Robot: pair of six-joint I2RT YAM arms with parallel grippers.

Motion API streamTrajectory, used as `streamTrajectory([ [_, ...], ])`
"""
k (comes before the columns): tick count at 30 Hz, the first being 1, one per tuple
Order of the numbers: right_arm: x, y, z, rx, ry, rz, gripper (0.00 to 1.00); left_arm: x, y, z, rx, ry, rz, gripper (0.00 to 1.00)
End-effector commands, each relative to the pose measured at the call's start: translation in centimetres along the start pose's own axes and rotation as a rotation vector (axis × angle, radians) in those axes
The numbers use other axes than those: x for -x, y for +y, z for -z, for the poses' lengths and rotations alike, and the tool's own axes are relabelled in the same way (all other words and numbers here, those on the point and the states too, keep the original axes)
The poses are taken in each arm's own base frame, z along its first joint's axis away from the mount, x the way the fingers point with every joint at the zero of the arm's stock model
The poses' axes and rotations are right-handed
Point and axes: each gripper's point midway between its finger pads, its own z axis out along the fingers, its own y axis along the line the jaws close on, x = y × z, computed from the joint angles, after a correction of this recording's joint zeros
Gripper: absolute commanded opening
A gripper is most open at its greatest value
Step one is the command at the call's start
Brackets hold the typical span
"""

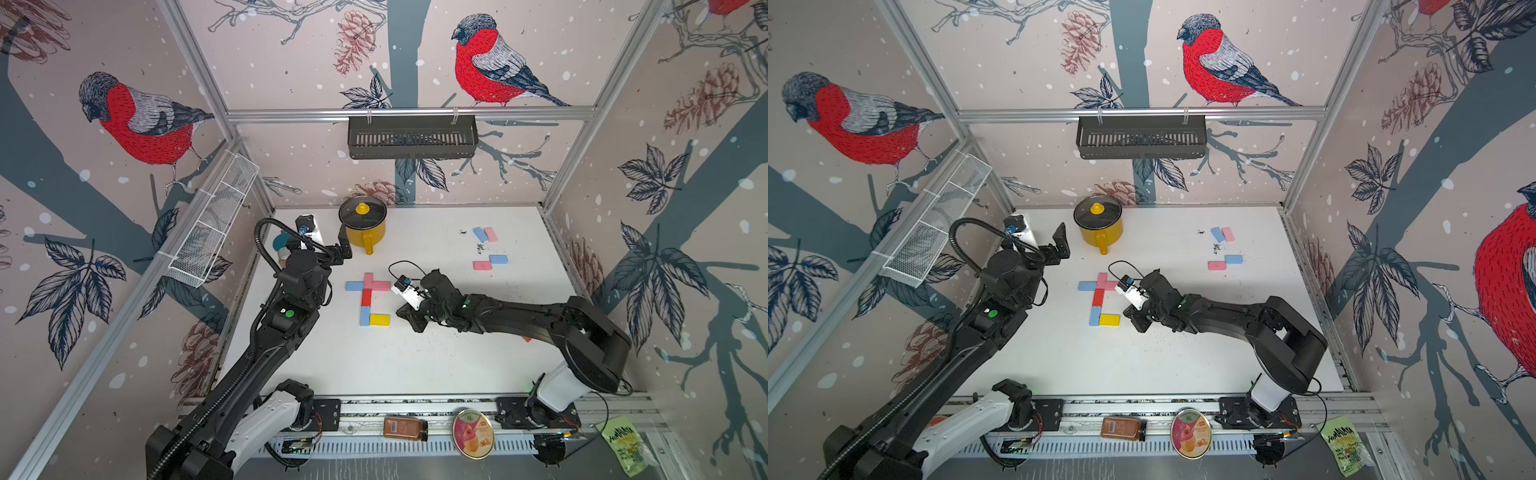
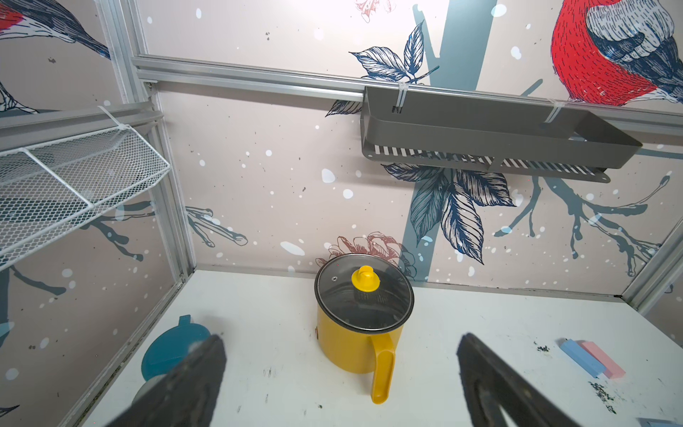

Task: Assemble the letter t with building blocks
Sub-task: Adjust the building block at the center of the board.

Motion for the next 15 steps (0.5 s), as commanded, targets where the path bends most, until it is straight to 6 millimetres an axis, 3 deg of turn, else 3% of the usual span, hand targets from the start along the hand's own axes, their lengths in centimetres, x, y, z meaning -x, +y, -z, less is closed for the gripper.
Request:
streamTrajectory([
  [1,0.2,0.2,-1.3,-0.005,-0.020,-0.030,0.08,0.6,0.0,0.0,0.000,-0.022,0.015,0.97],
  [15,-2.1,0.2,-4.0,0.016,0.043,-0.055,0.06,0.7,-0.1,0.1,-0.005,-0.024,0.015,0.97],
])
